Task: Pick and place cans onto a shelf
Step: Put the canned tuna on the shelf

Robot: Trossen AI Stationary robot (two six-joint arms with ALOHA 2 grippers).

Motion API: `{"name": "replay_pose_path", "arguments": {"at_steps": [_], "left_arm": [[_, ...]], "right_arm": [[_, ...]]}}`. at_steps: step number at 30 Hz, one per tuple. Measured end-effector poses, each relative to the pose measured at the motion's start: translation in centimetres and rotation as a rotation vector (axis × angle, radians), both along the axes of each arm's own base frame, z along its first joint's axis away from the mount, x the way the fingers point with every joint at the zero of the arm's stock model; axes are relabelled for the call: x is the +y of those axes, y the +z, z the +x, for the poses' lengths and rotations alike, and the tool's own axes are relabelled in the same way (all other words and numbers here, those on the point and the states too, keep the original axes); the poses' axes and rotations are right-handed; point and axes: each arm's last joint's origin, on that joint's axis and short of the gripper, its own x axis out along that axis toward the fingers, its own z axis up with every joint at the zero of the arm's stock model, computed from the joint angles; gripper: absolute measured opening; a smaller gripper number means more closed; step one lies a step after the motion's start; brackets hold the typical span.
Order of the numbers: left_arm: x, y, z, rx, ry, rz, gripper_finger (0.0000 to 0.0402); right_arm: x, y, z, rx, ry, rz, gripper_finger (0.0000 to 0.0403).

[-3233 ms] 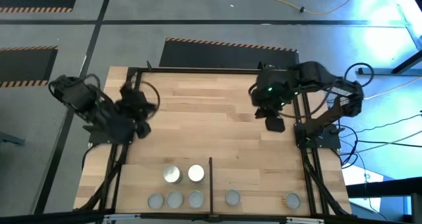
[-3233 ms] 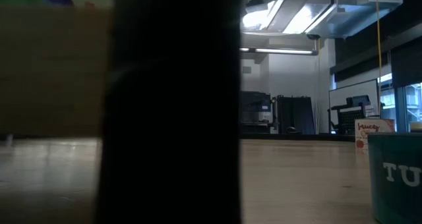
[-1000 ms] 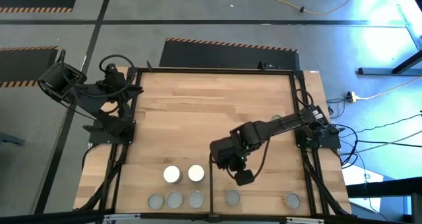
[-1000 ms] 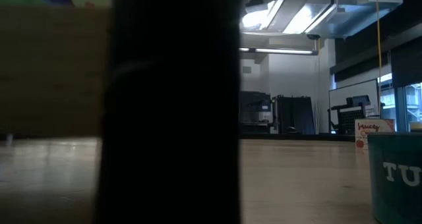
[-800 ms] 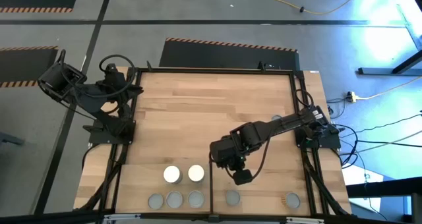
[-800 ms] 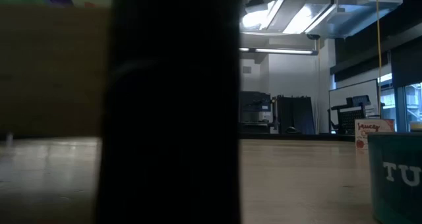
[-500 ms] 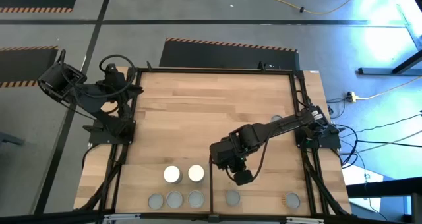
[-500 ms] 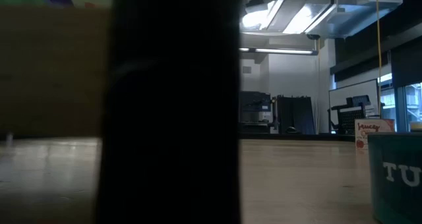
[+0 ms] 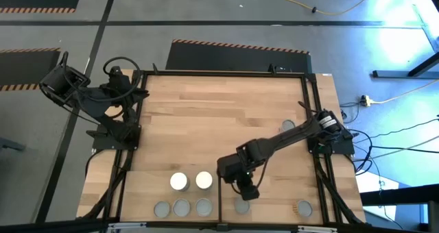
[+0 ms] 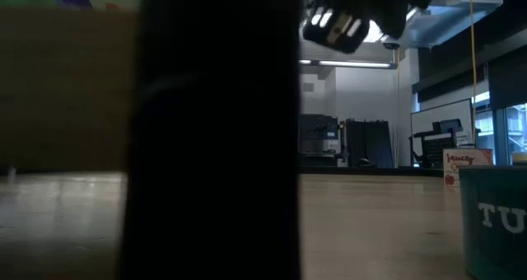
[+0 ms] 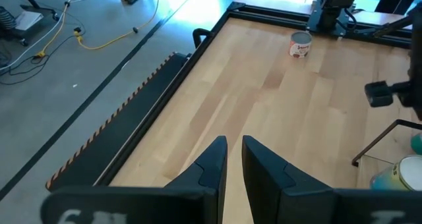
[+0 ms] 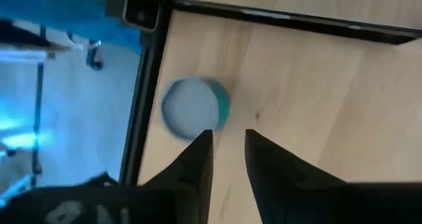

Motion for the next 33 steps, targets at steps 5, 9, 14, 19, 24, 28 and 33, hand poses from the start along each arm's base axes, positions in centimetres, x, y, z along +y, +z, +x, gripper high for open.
{"name": "replay_pose_path", "arguments": {"at_steps": [5, 9, 14, 19, 24, 28, 33], "left_arm": [[-0.1, 0.0, 0.0, 0.013, -0.022, -0.007, 0.0041], [-0.1, -0.1, 0.0, 0.025, -0.043, -0.011, 0.0041], [-0.1, -0.1, 0.0, 0.026, -0.044, -0.012, 0.0041], [-0.1, -0.1, 0.0, 0.026, -0.044, -0.011, 0.0041], [-0.1, -0.1, 0.0, 0.026, -0.044, -0.010, 0.0041], [-0.1, -0.1, 0.0, 0.026, -0.044, -0.010, 0.0041], [-0.1, -0.1, 0.0, 0.026, -0.044, -0.010, 0.0041]], "right_arm": [[1.0, -1.6, -0.2, -0.005, -0.013, 0.065, 0.0091], [2.2, -2.9, -0.9, -0.004, -0.001, 0.066, 0.0091], [2.8, -4.7, -1.8, 0.029, -0.108, -0.008, 0.0090], [3.1, -5.9, -2.1, 0.029, -0.201, -0.002, 0.0090], [3.3, -6.8, -2.6, 0.074, -0.266, 0.005, 0.0090], [3.4, -7.4, -2.7, 0.067, -0.285, 0.038, 0.0090], [3.4, -7.4, -2.7, 0.062, -0.288, 0.037, 0.0090]]}}
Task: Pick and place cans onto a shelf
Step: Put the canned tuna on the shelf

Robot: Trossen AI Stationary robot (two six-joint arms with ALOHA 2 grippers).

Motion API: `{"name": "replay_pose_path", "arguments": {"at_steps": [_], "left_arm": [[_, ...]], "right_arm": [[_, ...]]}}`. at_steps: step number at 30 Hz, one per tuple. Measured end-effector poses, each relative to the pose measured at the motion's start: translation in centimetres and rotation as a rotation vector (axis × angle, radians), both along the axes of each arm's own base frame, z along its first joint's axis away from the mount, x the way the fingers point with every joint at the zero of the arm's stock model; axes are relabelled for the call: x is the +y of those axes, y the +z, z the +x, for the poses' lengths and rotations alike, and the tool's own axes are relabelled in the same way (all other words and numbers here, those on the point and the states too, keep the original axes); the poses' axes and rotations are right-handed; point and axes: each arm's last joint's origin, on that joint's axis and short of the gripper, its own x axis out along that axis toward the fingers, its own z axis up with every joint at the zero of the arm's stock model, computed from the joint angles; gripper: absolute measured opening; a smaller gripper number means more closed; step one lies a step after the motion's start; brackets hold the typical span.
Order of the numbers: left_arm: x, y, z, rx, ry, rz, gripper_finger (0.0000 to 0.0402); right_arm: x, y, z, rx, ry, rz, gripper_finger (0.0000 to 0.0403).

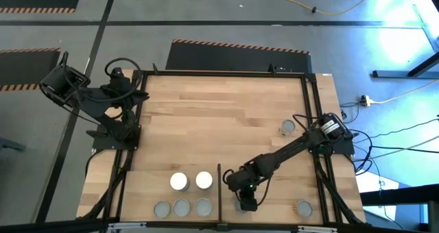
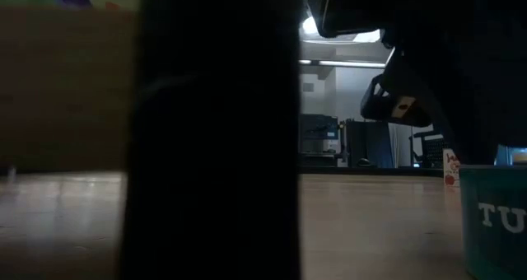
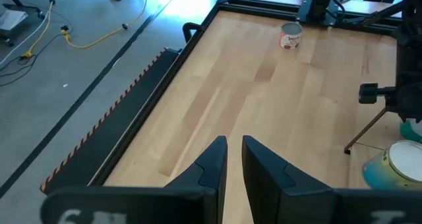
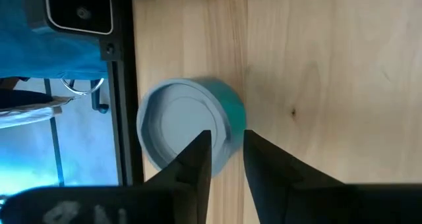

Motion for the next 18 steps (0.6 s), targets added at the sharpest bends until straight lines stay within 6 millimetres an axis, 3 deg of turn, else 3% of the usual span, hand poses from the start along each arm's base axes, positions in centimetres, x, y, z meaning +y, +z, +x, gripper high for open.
{"name": "replay_pose_path", "arguments": {"at_steps": [18], "left_arm": [[0.00, 0.00, 0.00, 0.000, 0.000, 0.000, 0.0041]], "right_arm": [[0.09, -0.78, 0.13, 0.034, -0.022, 0.003, 0.0090]]}}
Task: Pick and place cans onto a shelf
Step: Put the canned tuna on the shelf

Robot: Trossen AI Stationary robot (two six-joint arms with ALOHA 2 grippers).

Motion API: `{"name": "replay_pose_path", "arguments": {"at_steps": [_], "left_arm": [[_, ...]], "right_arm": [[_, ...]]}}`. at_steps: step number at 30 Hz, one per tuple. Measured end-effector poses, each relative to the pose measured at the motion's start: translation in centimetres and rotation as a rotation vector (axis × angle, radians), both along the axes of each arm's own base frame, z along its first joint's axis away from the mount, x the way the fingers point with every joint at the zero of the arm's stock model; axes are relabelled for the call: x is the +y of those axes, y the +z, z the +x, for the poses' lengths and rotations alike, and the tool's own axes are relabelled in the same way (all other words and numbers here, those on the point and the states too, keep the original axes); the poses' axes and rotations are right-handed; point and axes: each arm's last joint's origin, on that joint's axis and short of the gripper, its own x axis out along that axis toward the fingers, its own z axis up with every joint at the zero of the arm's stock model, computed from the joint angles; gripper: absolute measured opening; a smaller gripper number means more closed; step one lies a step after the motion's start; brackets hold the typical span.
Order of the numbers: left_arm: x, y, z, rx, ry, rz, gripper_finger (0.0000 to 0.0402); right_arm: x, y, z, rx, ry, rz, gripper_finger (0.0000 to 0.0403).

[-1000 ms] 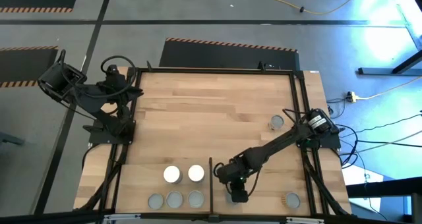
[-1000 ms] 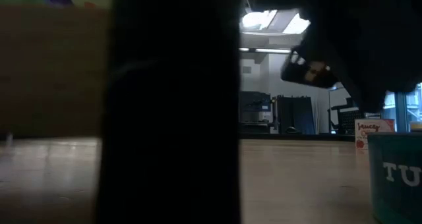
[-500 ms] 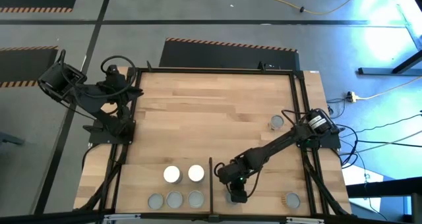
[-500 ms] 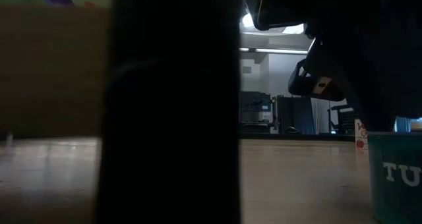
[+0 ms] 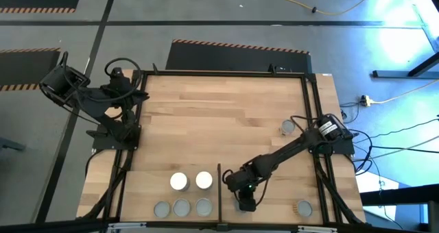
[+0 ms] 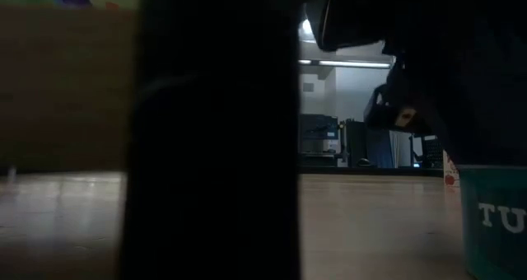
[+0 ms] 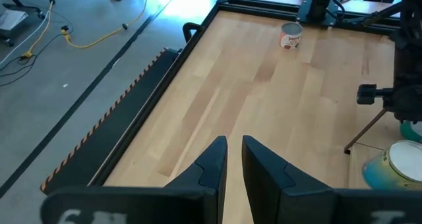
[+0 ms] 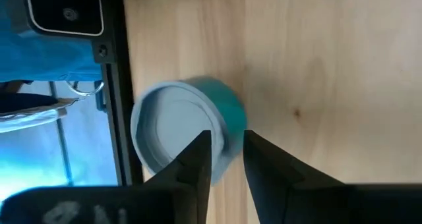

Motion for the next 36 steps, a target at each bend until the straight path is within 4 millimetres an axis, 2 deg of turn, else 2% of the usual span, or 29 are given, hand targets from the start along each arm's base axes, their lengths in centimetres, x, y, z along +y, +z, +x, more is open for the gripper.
{"name": "replay_pose_path", "arguments": {"at_steps": [16, 19, 24, 36], "left_arm": [[0.0, 0.0, 0.0, 0.000, 0.000, 0.000, 0.0041], [0.0, 0.0, 0.0, 0.000, 0.000, 0.000, 0.0041], [0.0, 0.0, 0.0, 0.000, 0.000, 0.000, 0.0041], [0.0, 0.0, 0.0, 0.000, 0.000, 0.000, 0.0041]], "right_arm": [[0.1, -1.2, 0.6, -0.027, -0.030, -0.054, 0.0088], [0.2, -1.5, 0.7, -0.029, -0.028, -0.049, 0.0072], [0.2, -1.6, 0.7, -0.033, -0.028, -0.055, 0.0015], [-0.1, -1.2, 0.2, 0.031, -0.061, -0.044, 0.0010]]}}
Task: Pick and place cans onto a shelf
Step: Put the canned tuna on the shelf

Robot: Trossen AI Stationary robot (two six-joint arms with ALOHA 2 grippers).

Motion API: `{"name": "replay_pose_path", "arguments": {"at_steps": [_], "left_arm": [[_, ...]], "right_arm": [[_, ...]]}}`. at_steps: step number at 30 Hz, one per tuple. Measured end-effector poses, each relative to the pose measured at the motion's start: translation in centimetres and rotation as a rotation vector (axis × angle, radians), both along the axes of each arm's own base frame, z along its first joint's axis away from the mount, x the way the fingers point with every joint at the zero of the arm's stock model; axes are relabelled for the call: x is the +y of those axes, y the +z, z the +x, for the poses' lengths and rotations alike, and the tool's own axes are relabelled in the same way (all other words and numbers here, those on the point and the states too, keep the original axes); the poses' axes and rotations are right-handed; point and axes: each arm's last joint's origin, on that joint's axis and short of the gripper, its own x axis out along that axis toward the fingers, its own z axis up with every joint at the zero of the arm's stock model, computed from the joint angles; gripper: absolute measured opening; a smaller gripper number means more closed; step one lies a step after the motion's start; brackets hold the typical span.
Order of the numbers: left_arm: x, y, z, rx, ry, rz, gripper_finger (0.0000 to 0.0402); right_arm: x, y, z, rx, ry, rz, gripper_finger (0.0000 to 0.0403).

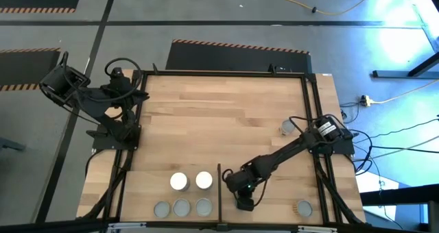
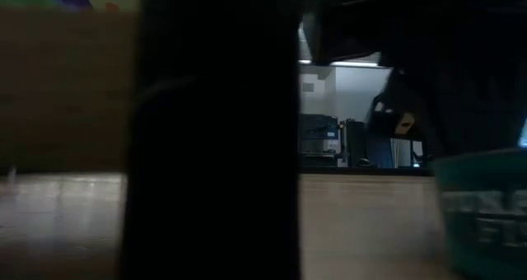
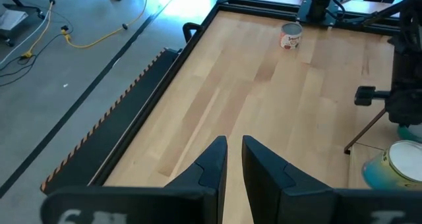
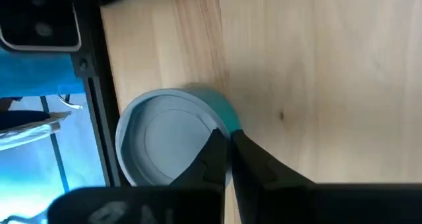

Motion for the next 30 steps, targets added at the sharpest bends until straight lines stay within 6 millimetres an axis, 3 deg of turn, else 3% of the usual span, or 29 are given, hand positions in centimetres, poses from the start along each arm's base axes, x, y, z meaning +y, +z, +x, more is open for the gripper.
{"name": "replay_pose_path", "arguments": {"at_steps": [8, 19, 25, 30], "left_arm": [[0.0, 0.0, 0.0, 0.000, 0.000, 0.000, 0.0041], [0.0, 0.0, 0.0, 0.000, 0.000, 0.000, 0.0041], [0.0, 0.0, 0.0, 0.019, -0.028, 0.036, 0.0041], [0.0, 0.0, 0.0, 0.045, -0.068, 0.088, 0.0041]], "right_arm": [[-1.2, 2.5, -1.9, 0.112, -0.025, -0.116, 0.0009], [-5.2, 8.8, -5.2, 0.103, -0.293, -0.394, 0.0008], [-8.7, 11.4, -4.4, 0.015, -0.398, -0.505, 0.0008], [-12.4, 14.7, -3.6, -0.022, -0.438, -0.689, 0.0008]]}}
